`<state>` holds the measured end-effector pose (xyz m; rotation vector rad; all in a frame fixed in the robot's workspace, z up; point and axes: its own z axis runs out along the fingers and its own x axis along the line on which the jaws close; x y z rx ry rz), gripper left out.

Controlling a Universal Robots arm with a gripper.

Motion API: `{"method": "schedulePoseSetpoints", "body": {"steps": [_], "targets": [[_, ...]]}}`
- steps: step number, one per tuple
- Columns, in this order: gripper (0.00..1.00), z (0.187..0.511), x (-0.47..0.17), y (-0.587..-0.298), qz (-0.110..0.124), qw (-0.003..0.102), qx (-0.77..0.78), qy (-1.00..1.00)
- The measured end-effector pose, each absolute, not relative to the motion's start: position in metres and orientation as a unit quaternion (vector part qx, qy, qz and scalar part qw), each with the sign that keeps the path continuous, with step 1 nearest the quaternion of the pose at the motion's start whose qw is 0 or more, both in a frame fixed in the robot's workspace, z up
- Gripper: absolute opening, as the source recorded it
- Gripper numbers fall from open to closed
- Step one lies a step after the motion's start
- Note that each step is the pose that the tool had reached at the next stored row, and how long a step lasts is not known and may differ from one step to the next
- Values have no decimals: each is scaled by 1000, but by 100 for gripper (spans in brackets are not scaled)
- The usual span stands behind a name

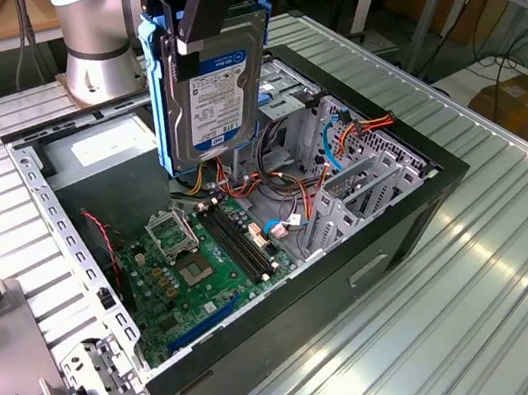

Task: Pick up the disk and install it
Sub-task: 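Insert the disk into the insertion slot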

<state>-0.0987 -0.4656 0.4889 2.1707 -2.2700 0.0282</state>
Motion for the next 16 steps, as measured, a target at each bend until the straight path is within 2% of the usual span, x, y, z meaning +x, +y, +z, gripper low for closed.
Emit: {"method": "schedulePoseSetpoints", "body": {"steps": [16], "targets": [[37, 488, -91, -497, 12, 3, 691, -723]]}}
